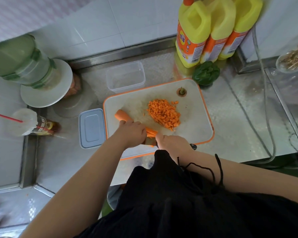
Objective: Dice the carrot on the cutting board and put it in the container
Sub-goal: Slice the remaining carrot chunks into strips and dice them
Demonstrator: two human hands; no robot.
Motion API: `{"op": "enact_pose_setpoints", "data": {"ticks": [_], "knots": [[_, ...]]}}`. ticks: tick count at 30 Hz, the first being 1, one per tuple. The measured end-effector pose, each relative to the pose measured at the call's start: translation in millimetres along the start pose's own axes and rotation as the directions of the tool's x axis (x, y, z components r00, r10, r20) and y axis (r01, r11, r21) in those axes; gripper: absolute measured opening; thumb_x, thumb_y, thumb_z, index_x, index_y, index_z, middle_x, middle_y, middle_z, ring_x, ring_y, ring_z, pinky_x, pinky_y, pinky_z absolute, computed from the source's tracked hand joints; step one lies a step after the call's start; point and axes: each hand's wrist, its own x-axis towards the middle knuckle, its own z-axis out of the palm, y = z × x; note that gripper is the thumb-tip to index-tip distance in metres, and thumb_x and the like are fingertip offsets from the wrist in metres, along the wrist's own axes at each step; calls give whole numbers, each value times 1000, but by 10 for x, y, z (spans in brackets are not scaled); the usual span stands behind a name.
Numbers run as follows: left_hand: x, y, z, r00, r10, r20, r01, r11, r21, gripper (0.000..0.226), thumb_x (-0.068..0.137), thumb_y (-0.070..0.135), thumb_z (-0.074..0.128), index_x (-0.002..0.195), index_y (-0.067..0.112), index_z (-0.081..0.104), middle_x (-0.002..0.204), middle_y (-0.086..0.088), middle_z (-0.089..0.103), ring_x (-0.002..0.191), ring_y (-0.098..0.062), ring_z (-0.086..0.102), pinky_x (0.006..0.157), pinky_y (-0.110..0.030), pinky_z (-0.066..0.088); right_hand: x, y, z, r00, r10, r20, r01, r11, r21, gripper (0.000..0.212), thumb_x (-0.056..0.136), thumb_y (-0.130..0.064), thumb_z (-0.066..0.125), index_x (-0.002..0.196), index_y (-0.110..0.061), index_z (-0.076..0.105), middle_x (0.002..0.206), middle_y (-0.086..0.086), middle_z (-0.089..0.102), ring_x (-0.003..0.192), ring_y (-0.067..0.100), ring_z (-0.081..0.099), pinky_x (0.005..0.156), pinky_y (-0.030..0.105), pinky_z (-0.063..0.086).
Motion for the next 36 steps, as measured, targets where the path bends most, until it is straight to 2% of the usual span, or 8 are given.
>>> {"op": "enact_pose_setpoints", "data": {"ticks": [5, 8, 10, 15, 17, 21, 23, 36], "knots": [[-9, -42, -129, 997, 44, -56, -49, 995, -91, 38, 102, 30, 29, 114, 30, 65, 115, 5, 57, 112, -22, 42, 96, -41, 29, -66, 59, -60, 1000, -30, 1, 30, 999, 35, 31, 88, -14, 55, 111, -8, 35, 62, -6, 33, 46, 12, 33, 46, 29, 32], [-91, -103, -204, 940, 47, -339, -124, 970, -209, 26, 97, 25, 45, 109, 27, 68, 109, 6, 63, 108, -22, 51, 95, -38, 31, -114, 85, -111, 1000, -29, -2, 29, 996, 81, 26, 88, -13, 53, 108, -11, 36, 67, -4, 42, 54, 18, 48, 55, 34, 43], [-163, -173, -251, 810, 24, -586, -243, 923, -298, 22, 93, 17, 52, 106, 19, 70, 102, 1, 66, 98, -24, 58, 91, -38, 42, -145, 97, -161, 1000, -26, -5, 26, 993, 114, 21, 91, -17, 49, 108, -11, 38, 75, -1, 54, 63, 22, 56, 61, 36, 48], [-365, -359, -185, 208, 1, -978, -248, 967, -52, 17, 89, 1, 58, 106, 2, 55, 106, -12, 55, 93, -33, 52, 83, -39, 41, -170, 189, -187, 979, 159, -125, -126, 965, 232, 20, 96, -28, 43, 106, -11, 44, 71, -2, 55, 64, 23, 60, 57, 33, 47], [-362, -373, 71, 280, 155, -947, -281, 957, 74, 23, 90, 15, 61, 110, 6, 52, 107, -13, 56, 95, -33, 53, 84, -41, 41, -133, 253, -191, 946, 295, -135, -231, 905, 358, 20, 95, -27, 45, 109, -12, 46, 76, 1, 61, 71, 27, 62, 59, 31, 44], [-145, -379, 621, 710, 457, -537, -365, 890, 274, 61, 86, 50, 56, 133, 14, 43, 128, -12, 56, 115, -34, 55, 104, -44, 37, -52, 368, -235, 905, 408, -118, -302, 814, 497, 22, 96, -28, 46, 113, -13, 46, 84, 1, 63, 79, 26, 63, 61, 32, 44], [10, -407, 684, 781, 507, -366, -368, 845, 387, 83, 80, 59, 59, 143, 12, 35, 142, -11, 49, 129, -32, 48, 115, -43, 26, -31, 387, -255, 899, 412, -146, -288, 809, 512, 21, 95, -28, 47, 110, -14, 46, 81, 0, 59, 78, 26, 63, 60, 32, 43], [278, -444, 925, 643, 592, -487, -354, 793, 496, 55, 98, 42, 35, 134, 2, 50, 120, -16, 59, 103, -33, 52, 84, -40, 46, -93, 387, -148, 905, 407, -123, -282, 792, 541, 22, 95, -28, 48, 113, -15, 46, 79, 1, 64, 71, 26, 60, 62, 35, 48]]}}
